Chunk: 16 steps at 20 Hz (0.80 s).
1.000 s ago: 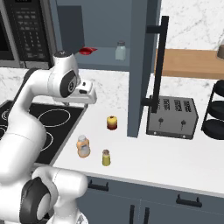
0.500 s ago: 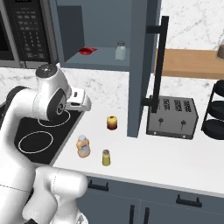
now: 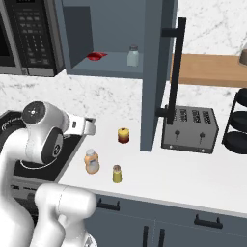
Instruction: Put the shaker and condiment bottle from the counter next to their counterparts in the cabinet.
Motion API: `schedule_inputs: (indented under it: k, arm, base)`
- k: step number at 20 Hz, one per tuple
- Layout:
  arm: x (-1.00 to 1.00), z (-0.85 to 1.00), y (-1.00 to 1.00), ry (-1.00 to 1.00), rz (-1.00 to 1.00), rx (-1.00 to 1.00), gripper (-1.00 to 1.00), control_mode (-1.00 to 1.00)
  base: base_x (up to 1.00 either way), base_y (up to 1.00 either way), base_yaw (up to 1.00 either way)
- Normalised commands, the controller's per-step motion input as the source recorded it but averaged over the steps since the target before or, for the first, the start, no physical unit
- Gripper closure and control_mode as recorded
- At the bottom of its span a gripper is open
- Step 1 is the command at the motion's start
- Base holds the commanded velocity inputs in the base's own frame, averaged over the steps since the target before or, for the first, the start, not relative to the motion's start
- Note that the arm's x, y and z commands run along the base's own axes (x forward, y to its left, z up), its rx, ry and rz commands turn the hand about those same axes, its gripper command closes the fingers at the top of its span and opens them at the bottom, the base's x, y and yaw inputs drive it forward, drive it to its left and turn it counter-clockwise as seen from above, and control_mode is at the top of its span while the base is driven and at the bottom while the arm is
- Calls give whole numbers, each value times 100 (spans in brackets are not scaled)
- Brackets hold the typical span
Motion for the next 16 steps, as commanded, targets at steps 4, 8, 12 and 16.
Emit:
schedule_inputs:
  k: [4,8,12,16]
  arm:
    - [-30,-11,15,-21,-28,-3,-100,-100]
    - [-39,-10,11,-14,-34,0,-100,-100]
    - [-46,-11,11,-8,-39,0,-100,-100]
    - [-16,-3,3,-2,-15,0,-100,-100]
  base:
    - [0,0,0]
    - [0,0,0]
    - [0,0,0]
    - [0,0,0]
